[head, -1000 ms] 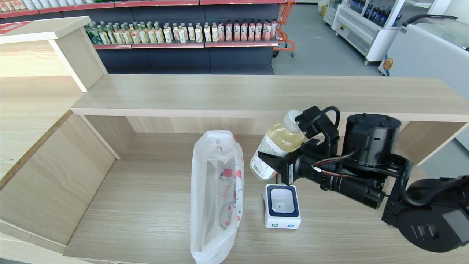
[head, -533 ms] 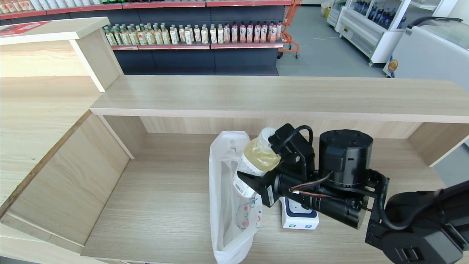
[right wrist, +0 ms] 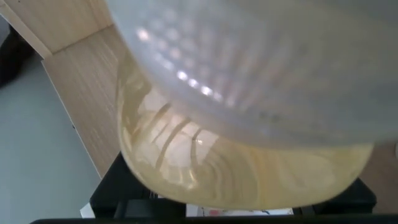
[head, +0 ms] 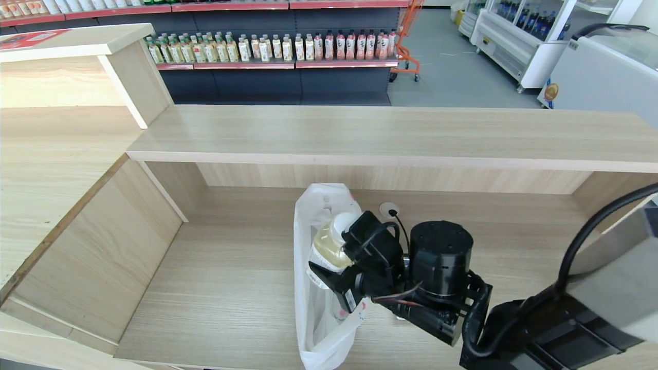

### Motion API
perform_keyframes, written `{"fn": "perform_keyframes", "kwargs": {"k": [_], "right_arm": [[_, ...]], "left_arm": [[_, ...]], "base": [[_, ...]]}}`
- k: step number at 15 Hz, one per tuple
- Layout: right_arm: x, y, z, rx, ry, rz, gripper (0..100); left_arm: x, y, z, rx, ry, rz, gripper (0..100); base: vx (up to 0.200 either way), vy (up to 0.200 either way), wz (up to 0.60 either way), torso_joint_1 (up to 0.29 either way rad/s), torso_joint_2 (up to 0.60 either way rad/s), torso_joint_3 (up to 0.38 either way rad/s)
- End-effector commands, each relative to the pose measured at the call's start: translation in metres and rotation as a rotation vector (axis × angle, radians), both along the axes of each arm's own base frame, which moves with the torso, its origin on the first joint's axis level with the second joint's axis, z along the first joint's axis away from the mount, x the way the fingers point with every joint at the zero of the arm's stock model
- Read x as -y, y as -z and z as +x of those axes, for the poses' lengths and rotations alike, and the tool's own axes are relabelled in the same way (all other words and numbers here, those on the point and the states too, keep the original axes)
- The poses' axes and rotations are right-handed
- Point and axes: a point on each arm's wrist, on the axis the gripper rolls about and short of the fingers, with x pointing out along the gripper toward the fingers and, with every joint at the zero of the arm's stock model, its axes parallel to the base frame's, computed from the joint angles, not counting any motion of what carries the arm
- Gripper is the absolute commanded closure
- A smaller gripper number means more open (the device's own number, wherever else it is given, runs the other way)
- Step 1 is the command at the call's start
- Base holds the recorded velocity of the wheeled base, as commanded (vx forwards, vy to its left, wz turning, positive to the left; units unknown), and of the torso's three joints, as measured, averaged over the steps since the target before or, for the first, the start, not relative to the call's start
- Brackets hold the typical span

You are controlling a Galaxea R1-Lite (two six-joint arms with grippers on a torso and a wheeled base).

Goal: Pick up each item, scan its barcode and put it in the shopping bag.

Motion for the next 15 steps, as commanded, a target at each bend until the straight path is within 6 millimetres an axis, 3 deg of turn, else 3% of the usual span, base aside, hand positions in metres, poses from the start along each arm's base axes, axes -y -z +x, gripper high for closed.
{"fn": "perform_keyframes", "kwargs": {"k": [1, 7, 15], "right_arm": [[-0.005, 0.033, 0.003, -0.033, -0.005, -0.043, 100], [-0.006, 0.083, 0.004, -0.007, -0.011, -0.025, 100], [-0.006, 0.099, -0.007, -0.042, -0.030, -0.067, 100]], "left_arm": [[0.000, 0.000, 0.000, 0.000, 0.000, 0.000, 0], [0.000, 0.000, 0.000, 0.000, 0.000, 0.000, 0], [0.000, 0.000, 0.000, 0.000, 0.000, 0.000, 0]], "base": [[0.000, 0.000, 0.00, 0.000, 0.00, 0.000], [0.000, 0.000, 0.00, 0.000, 0.00, 0.000], [0.000, 0.000, 0.00, 0.000, 0.00, 0.000]]}}
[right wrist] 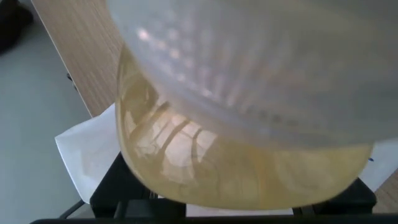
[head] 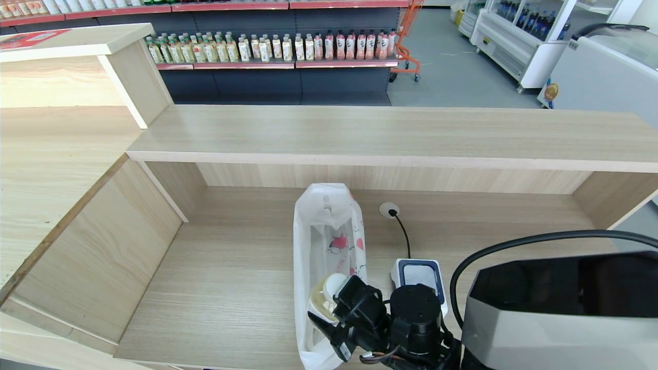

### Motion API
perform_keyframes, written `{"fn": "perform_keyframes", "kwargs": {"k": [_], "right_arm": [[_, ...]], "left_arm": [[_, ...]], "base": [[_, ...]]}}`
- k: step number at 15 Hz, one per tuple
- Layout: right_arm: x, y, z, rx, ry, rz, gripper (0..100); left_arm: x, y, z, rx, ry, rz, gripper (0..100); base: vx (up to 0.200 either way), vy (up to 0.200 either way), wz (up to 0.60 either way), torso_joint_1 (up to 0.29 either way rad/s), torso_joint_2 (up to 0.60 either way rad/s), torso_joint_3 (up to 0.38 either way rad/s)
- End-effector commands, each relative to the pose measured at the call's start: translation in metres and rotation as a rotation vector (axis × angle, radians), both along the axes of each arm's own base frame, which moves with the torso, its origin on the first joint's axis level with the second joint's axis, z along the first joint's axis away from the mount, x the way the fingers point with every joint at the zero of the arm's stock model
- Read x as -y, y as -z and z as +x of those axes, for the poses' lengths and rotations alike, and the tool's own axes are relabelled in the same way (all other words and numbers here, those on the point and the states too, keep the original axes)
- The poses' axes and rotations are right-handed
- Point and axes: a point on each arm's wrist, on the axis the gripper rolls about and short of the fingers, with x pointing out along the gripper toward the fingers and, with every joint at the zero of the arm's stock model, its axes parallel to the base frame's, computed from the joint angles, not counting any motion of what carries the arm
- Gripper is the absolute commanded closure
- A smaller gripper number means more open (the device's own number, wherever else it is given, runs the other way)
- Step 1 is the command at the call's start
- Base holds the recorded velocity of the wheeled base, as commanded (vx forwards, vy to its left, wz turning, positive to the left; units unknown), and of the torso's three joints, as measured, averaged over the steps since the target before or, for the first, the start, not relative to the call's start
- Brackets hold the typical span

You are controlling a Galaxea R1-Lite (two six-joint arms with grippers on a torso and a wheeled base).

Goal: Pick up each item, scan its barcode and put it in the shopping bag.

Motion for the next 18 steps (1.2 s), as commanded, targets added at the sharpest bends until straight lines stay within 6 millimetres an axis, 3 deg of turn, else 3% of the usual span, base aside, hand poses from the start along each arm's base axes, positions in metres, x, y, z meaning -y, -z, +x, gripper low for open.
{"fn": "perform_keyframes", "kwargs": {"k": [1, 16, 17, 18], "right_arm": [[-0.0004, 0.0029, -0.0030, -0.007, -0.004, -0.011, 100], [0.0064, 0.0101, -0.0085, -0.030, -0.002, -0.051, 100], [0.0066, 0.0098, -0.0087, -0.030, -0.002, -0.051, 0], [0.0067, 0.0087, -0.0088, -0.028, -0.002, -0.049, 0]], "left_arm": [[0.0000, 0.0000, 0.0000, 0.000, 0.000, 0.000, 0], [0.0000, 0.0000, 0.0000, 0.000, 0.000, 0.000, 0], [0.0000, 0.0000, 0.0000, 0.000, 0.000, 0.000, 0], [0.0000, 0.0000, 0.0000, 0.000, 0.000, 0.000, 0]], "base": [[0.000, 0.000, 0.00, 0.000, 0.00, 0.000], [0.000, 0.000, 0.00, 0.000, 0.00, 0.000], [0.000, 0.000, 0.00, 0.000, 0.00, 0.000], [0.000, 0.000, 0.00, 0.000, 0.00, 0.000]]}}
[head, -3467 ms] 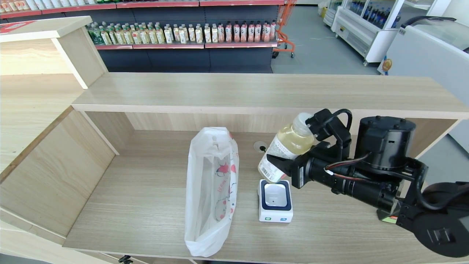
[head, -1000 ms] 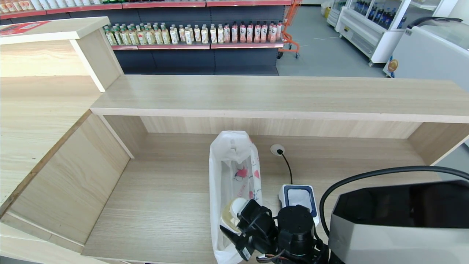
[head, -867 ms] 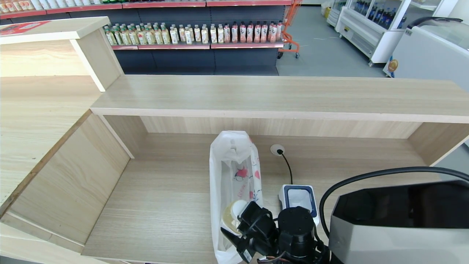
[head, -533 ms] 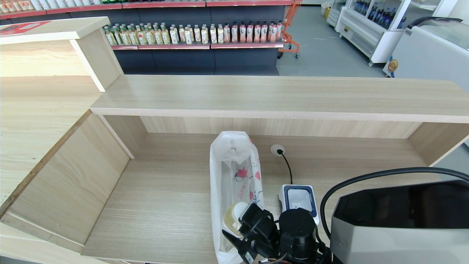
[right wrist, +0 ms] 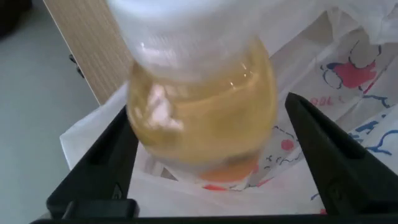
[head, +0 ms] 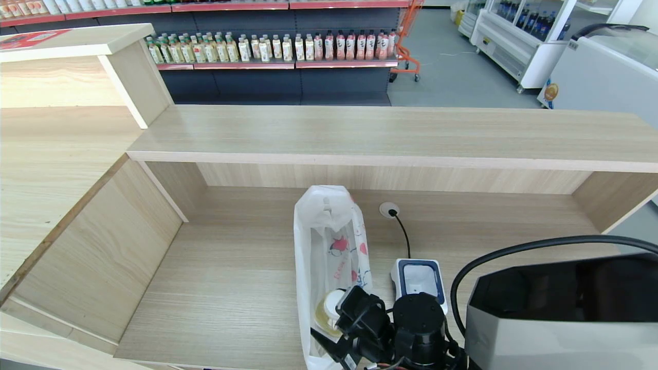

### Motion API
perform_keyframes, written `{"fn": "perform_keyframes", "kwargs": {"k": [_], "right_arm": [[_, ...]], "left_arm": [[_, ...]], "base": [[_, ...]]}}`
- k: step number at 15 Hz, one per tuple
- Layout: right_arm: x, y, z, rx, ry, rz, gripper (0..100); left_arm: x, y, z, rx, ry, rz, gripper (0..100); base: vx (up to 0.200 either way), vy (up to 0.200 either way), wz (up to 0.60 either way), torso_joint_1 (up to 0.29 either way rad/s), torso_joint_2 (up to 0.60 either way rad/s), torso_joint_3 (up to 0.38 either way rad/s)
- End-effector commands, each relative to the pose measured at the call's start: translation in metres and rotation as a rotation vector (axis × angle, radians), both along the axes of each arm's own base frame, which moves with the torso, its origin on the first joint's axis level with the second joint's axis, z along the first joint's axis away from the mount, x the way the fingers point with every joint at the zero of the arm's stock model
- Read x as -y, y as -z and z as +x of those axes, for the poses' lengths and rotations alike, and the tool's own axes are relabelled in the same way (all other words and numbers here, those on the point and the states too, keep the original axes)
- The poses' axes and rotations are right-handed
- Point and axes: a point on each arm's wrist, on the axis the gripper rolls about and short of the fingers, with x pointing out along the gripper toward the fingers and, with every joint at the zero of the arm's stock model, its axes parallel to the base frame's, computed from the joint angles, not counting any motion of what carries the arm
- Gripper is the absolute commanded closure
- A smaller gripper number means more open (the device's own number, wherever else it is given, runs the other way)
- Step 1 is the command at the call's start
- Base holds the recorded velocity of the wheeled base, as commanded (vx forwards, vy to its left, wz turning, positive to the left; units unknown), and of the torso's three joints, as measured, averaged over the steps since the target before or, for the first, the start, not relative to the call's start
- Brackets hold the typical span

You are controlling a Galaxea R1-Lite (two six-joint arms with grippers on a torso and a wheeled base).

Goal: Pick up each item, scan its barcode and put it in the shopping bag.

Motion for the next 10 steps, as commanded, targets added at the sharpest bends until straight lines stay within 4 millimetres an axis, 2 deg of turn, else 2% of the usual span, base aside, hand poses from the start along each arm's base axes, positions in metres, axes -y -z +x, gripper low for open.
{"fn": "perform_keyframes", "kwargs": {"k": [1, 4, 7, 10], "right_arm": [[0.000, 0.000, 0.000, -0.002, 0.001, -0.003, 0], [0.002, -0.013, -0.002, 0.022, 0.000, 0.019, 0], [0.003, -0.043, -0.009, 0.094, -0.018, 0.067, 0], [0.021, -0.073, -0.017, 0.131, -0.005, 0.084, 0]], "left_arm": [[0.000, 0.000, 0.000, 0.000, 0.000, 0.000, 0], [0.000, 0.000, 0.000, 0.000, 0.000, 0.000, 0], [0.000, 0.000, 0.000, 0.000, 0.000, 0.000, 0], [0.000, 0.000, 0.000, 0.000, 0.000, 0.000, 0]], "base": [[0.000, 0.000, 0.00, 0.000, 0.00, 0.000], [0.000, 0.000, 0.00, 0.000, 0.00, 0.000], [0.000, 0.000, 0.00, 0.000, 0.00, 0.000], [0.000, 0.000, 0.00, 0.000, 0.00, 0.000]]}}
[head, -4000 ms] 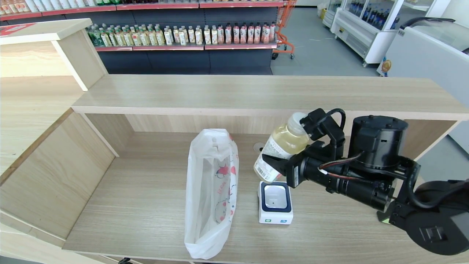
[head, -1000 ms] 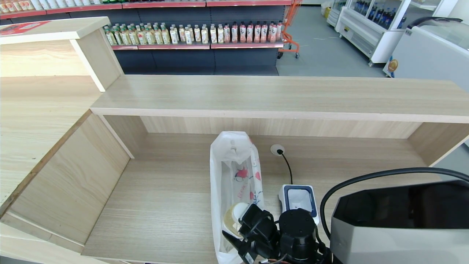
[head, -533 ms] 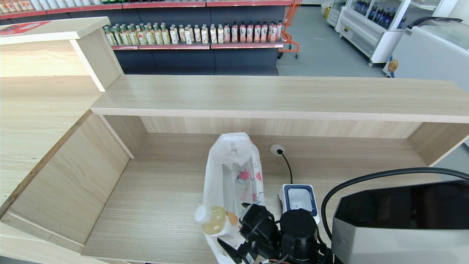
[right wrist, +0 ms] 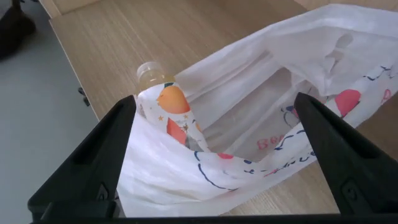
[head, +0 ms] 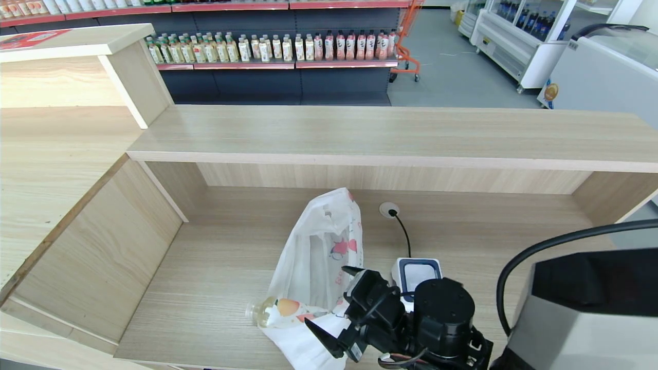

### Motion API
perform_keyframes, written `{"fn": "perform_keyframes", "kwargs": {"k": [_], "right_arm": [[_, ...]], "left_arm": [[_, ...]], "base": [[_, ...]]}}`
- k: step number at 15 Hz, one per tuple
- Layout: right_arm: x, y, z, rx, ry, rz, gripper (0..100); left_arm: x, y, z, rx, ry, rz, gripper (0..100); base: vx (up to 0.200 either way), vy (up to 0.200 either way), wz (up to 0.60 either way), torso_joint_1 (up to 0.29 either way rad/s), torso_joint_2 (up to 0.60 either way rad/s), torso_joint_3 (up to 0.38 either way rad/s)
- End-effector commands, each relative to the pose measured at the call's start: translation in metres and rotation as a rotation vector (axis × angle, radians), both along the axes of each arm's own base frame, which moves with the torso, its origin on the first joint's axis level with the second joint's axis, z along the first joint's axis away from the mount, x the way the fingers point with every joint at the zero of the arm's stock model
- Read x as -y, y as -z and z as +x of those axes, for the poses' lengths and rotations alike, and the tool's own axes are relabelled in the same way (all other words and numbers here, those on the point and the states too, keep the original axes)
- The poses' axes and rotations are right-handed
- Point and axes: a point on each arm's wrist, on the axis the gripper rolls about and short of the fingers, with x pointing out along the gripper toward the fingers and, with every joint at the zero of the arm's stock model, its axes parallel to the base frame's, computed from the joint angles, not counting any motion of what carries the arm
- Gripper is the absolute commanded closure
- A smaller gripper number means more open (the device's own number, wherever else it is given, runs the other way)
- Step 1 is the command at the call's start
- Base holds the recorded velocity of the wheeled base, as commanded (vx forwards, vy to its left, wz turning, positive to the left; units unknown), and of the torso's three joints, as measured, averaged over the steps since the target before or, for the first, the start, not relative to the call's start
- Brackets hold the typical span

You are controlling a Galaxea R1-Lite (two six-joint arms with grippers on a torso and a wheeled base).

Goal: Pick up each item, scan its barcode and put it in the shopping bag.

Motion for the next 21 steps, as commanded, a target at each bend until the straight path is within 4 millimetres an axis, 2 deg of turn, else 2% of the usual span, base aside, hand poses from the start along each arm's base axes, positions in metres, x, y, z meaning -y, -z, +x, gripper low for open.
{"fn": "perform_keyframes", "kwargs": {"k": [1, 2, 4, 6, 9, 10, 13, 15, 17, 21], "right_arm": [[0.014, -0.031, -0.006, 0.043, 0.017, 0.046, 0], [0.022, -0.048, -0.008, 0.059, 0.047, 0.068, 0], [0.032, -0.069, -0.012, 0.069, 0.130, 0.100, 0], [0.077, -0.109, -0.017, 0.022, 0.281, 0.126, 0], [0.165, -0.134, -0.024, -0.057, 0.578, 0.032, 0], [0.188, -0.135, -0.029, -0.103, 0.669, 0.009, 0], [0.233, -0.124, -0.048, -0.334, 0.892, 0.037, 0], [0.244, -0.119, -0.058, -0.382, 0.936, 0.030, 0], [0.254, -0.102, -0.070, -0.430, 1.006, 0.009, 0], [0.261, -0.084, -0.087, -0.464, 1.057, -0.015, 0]], "left_arm": [[0.000, 0.000, 0.000, 0.000, 0.000, 0.000, 0], [0.000, 0.000, 0.000, 0.000, 0.000, 0.000, 0], [0.000, 0.000, 0.000, 0.000, 0.000, 0.000, 0], [0.000, 0.000, 0.000, 0.000, 0.000, 0.000, 0], [0.000, 0.000, 0.000, 0.000, 0.000, 0.000, 0], [0.000, 0.000, 0.000, 0.000, 0.000, 0.000, 0], [0.000, 0.000, 0.000, 0.000, 0.000, 0.000, 0], [0.000, 0.000, 0.000, 0.000, 0.000, 0.000, 0], [0.000, 0.000, 0.000, 0.000, 0.000, 0.000, 0], [0.000, 0.000, 0.000, 0.000, 0.000, 0.000, 0]], "base": [[0.000, 0.000, 0.00, 0.000, 0.00, 0.000], [0.000, 0.000, 0.00, 0.000, 0.00, 0.000], [0.000, 0.000, 0.00, 0.000, 0.00, 0.000], [0.000, 0.000, 0.00, 0.000, 0.00, 0.000], [0.000, 0.000, 0.00, 0.000, 0.00, 0.000], [0.000, 0.000, 0.00, 0.000, 0.00, 0.000], [0.000, 0.000, 0.00, 0.000, 0.00, 0.000], [0.000, 0.000, 0.00, 0.000, 0.00, 0.000], [0.000, 0.000, 0.00, 0.000, 0.00, 0.000], [0.000, 0.000, 0.00, 0.000, 0.00, 0.000]]}}
